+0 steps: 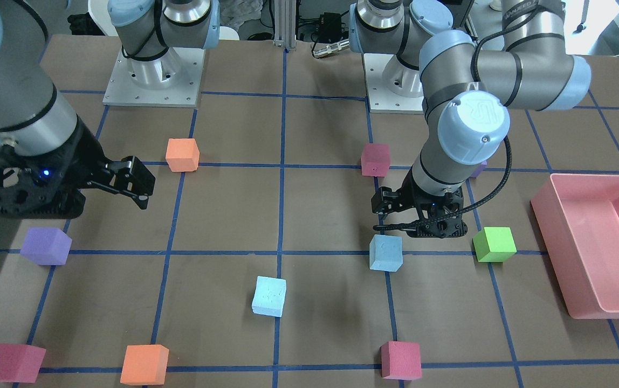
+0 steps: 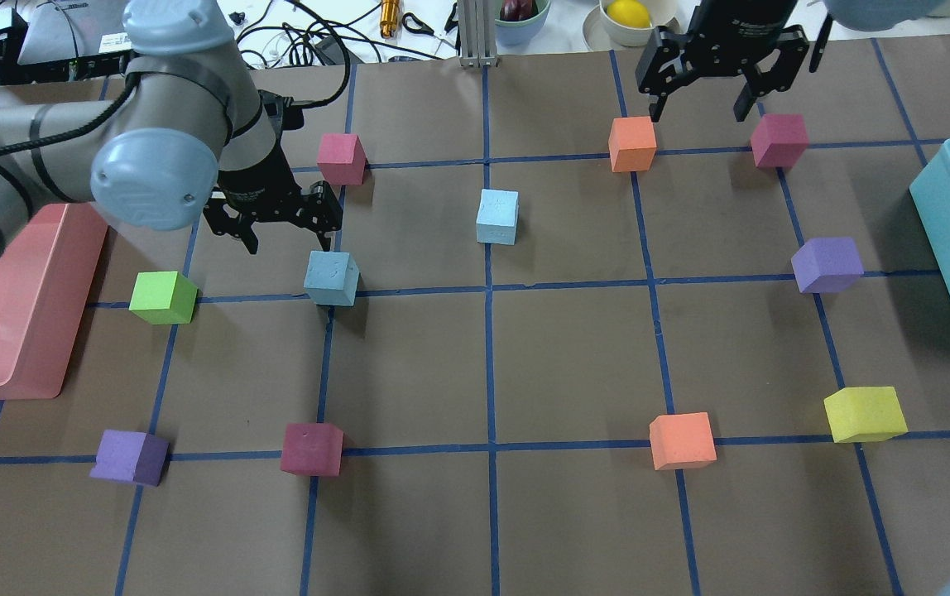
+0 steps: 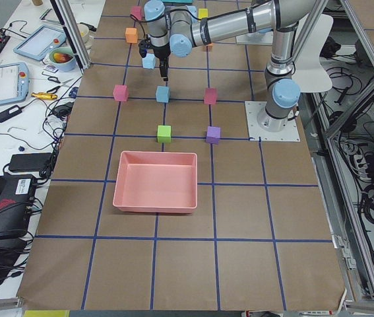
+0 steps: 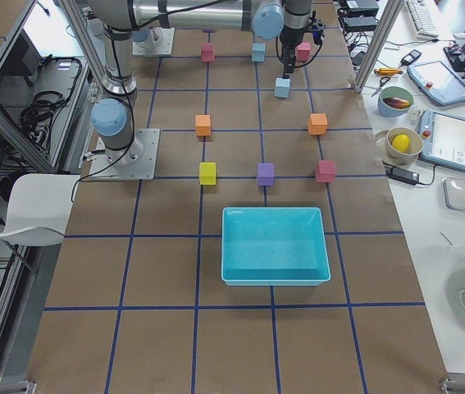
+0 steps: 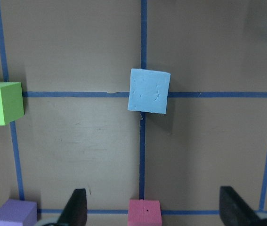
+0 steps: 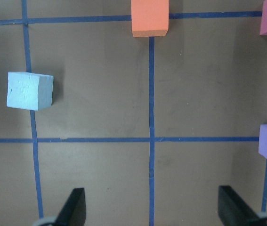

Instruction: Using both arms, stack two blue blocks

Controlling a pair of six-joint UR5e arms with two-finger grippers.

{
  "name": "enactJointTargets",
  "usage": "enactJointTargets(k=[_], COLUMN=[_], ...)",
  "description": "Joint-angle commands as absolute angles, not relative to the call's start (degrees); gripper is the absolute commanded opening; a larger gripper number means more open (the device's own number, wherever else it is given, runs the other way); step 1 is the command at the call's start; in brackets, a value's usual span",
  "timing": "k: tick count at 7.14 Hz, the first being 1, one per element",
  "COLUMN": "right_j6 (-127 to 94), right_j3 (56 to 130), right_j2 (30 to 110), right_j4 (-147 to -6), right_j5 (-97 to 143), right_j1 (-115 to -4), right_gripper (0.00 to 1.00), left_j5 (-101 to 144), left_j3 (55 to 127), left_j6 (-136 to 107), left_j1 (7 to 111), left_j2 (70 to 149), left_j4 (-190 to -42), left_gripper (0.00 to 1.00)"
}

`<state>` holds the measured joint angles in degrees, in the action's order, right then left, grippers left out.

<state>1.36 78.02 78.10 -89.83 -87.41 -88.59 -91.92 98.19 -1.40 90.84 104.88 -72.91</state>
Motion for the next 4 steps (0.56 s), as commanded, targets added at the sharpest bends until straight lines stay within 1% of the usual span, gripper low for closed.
enactJointTargets(k=[1, 3, 4], right_j6=[0.6, -5.4, -5.6], right_j3=[80.9, 80.7, 80.8], right_j2=[84.1, 84.5, 84.1], right_j4=[-85.5, -85.1, -85.3], right_j5=[-87.7, -88.6, -92.7], right_j1=[-88.4, -89.3, -91.1], right_gripper=[1.00, 1.00, 1.00], left_j5=[-92.2, -92.2, -92.0], left_j3=[101.0, 101.0, 101.2], left_j6=[-1.3, -1.3, -1.1], left_j1=[90.9, 91.0, 91.2], left_j2=[108.2, 112.4, 114.3], left_j4=[-65.7, -60.8, -59.9], left_gripper=[1.00, 1.00, 1.00])
